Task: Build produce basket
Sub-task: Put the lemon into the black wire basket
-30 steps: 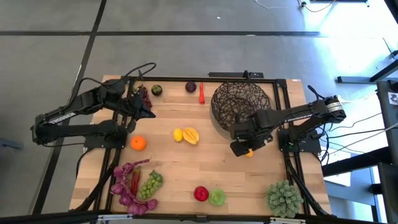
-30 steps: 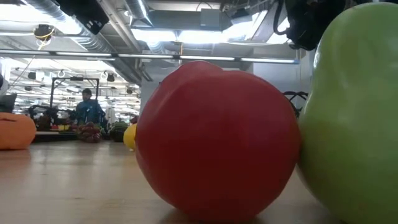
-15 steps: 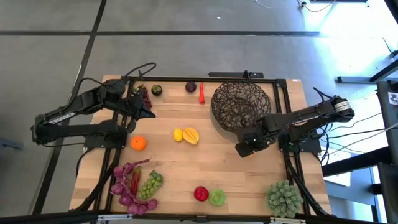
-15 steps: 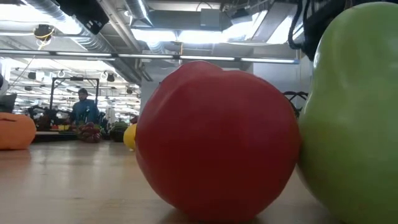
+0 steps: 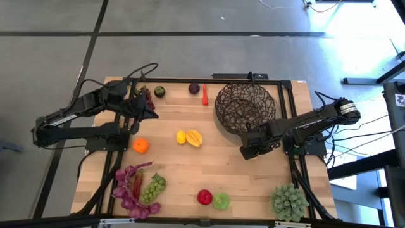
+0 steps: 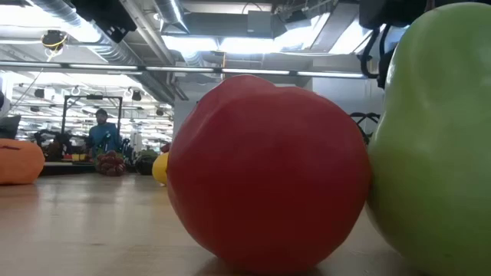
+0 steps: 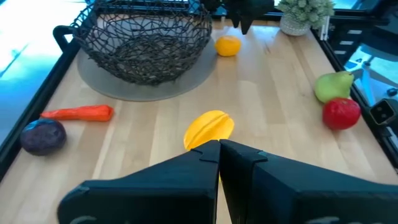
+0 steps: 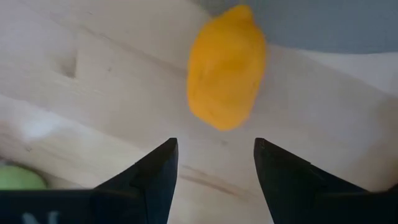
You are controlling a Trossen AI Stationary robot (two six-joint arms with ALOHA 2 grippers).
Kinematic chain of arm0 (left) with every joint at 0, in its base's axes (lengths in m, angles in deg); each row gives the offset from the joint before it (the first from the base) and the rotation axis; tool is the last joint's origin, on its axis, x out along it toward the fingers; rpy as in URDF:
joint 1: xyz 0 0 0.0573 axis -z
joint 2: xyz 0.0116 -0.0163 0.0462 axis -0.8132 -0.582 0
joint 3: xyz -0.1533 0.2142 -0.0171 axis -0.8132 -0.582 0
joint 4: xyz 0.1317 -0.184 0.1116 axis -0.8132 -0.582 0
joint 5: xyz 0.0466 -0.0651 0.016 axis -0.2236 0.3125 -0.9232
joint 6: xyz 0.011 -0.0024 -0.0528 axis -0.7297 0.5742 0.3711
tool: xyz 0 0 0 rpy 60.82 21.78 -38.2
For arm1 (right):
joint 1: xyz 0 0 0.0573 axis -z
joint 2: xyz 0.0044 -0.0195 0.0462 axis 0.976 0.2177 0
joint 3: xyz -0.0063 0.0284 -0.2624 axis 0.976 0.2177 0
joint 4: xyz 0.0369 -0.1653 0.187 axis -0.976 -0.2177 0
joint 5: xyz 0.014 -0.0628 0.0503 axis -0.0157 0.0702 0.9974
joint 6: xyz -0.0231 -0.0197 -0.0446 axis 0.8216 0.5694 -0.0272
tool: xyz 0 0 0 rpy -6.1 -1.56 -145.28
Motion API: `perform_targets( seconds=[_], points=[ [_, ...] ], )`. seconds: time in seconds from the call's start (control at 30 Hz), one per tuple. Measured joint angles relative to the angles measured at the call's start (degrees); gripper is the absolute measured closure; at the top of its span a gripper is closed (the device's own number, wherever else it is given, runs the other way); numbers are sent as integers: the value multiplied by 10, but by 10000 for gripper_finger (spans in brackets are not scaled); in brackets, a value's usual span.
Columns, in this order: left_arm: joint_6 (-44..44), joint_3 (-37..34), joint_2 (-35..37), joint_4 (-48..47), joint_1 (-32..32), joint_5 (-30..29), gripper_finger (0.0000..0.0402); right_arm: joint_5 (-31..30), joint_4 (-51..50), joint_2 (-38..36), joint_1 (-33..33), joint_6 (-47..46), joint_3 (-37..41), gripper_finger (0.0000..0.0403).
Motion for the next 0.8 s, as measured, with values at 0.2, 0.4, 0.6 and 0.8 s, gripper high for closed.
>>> perform_targets(
  seconds=[0.2,0.4,0.6,0.8],
  points=[
    [0,0,0,0,0,-9,401,-38,4,0,9,0,1,199],
    [0,0,0,0,0,-9,401,-39,5,1,26,0,1,199],
    [0,0,0,0,0,-9,401,-36,14,23,31,0,1,199],
    [0,0,0,0,0,-9,401,-25,19,46,31,0,1,199]
  ],
)
